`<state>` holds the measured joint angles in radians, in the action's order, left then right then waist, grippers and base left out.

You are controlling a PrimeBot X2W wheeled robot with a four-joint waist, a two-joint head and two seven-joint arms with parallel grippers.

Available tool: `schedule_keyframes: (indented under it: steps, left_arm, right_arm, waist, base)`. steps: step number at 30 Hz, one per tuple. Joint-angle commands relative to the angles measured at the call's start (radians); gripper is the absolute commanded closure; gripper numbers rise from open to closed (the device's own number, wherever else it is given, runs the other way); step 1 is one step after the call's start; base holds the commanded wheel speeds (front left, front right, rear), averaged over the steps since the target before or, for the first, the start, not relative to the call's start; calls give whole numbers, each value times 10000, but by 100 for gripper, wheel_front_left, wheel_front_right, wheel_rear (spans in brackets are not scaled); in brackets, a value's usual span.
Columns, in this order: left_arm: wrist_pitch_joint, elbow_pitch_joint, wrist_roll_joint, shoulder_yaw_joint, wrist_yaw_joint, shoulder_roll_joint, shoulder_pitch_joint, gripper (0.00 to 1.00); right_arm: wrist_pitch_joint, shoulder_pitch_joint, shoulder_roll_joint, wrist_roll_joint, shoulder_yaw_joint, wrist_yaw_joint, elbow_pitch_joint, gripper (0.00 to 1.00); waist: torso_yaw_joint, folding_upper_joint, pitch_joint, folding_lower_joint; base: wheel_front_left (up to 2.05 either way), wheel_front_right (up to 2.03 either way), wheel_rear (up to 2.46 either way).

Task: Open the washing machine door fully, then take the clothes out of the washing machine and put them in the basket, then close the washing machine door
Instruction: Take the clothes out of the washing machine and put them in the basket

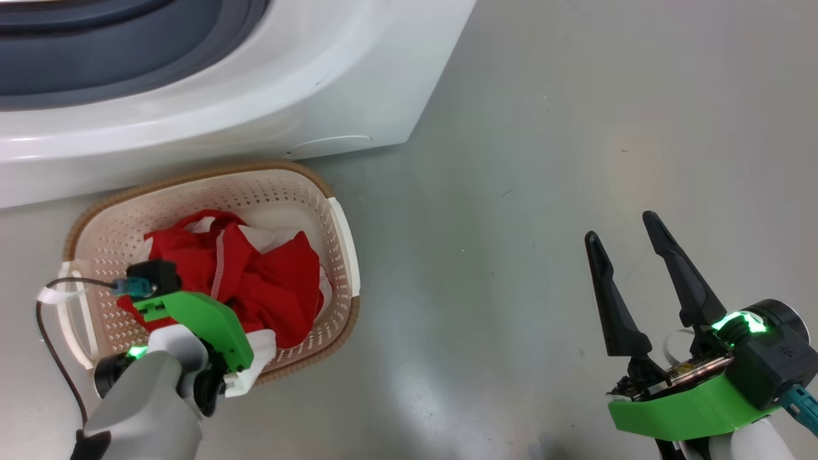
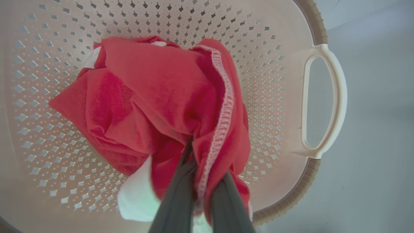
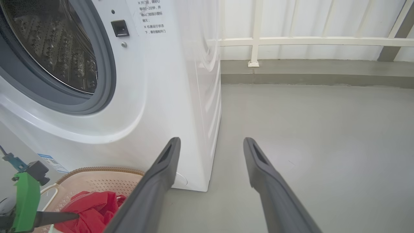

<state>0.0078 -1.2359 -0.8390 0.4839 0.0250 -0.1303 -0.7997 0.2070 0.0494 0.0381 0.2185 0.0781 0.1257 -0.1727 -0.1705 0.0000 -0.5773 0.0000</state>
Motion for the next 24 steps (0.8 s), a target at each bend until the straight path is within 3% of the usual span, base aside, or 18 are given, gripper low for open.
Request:
schedule_keyframes:
  steps: [1, 13, 14, 15, 16, 17, 18, 19, 24]
  left_arm:
    - [-44, 5, -73, -166, 52, -270, -97, 100]
    - [-342, -324, -17, -57, -15, -315, -222, 100]
    - [-381, -338, -4, -39, -22, -306, -229, 93]
    - [-448, -350, 9, -26, -55, -302, -241, 74]
    - [-470, -364, 23, -8, -84, -298, -250, 65]
    - [-467, -378, 33, 9, -100, -301, -256, 50]
    - [-487, -388, 31, 14, -111, -305, -266, 5]
    - [-507, -397, 19, 9, -108, -307, -279, 0]
    - [-802, -400, 90, 100, 17, -336, -377, 0]
  right_arm:
    - [91, 145, 121, -1, 241, 50, -214, 0]
    - [182, 261, 121, 50, 269, 50, -46, 0]
    - [183, 263, 121, 46, 261, 50, -38, 0]
    - [183, 263, 121, 42, 254, 50, -29, 0]
    - [182, 263, 121, 44, 251, 50, -20, 0]
    - [181, 263, 121, 47, 250, 50, -12, 0]
    - [181, 261, 121, 50, 251, 50, -3, 0]
    - [181, 259, 121, 59, 253, 50, 7, 0]
    - [198, 228, 121, 98, 249, 50, 82, 0]
  waist:
    - [-78, 0, -87, 0]
    - [-169, 0, -137, 0]
    - [-161, 0, -122, 0]
    - [-150, 0, -105, 0]
    - [-138, 0, -85, 0]
    - [-125, 0, -64, 0]
    - [-111, 0, -41, 0]
    - [-96, 0, -18, 0]
    - [4, 0, 150, 0]
  base:
    - [0, 0, 0]
    - [0, 0, 0]
    - [0, 0, 0]
    - [0, 0, 0]
    - [0, 0, 0]
    - [0, 0, 0]
    - [0, 0, 0]
    - [0, 0, 0]
    - [0, 0, 0]
